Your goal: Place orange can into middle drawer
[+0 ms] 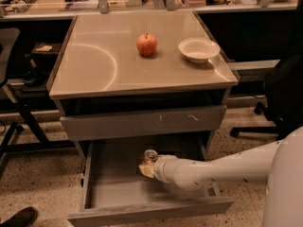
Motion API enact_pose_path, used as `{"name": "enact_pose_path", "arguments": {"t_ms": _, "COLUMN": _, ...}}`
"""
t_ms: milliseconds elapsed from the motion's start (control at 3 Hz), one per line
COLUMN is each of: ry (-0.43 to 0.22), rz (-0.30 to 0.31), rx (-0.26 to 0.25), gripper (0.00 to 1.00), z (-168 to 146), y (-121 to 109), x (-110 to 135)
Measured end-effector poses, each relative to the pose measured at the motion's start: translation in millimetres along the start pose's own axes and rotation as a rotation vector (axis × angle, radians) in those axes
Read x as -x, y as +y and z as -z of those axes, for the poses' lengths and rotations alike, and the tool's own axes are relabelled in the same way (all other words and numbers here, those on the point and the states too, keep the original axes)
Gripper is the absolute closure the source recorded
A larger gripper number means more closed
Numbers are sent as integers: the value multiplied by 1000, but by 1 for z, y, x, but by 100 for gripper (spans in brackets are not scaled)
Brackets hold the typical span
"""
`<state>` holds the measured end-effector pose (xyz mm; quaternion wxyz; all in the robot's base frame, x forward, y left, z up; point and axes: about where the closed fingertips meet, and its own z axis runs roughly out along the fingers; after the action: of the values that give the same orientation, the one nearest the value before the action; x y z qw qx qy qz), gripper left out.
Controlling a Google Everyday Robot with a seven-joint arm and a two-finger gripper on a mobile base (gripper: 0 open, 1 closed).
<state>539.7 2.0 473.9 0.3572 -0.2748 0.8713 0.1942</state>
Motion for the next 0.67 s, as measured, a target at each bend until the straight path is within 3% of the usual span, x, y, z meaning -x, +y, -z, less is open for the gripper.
{"name": "enact_pose_path", "arguments": {"t_ms": 667, "ry": 27, "rz": 23, "rx": -21, "gripper": 100, "z": -27, "y": -27, "x": -7}}
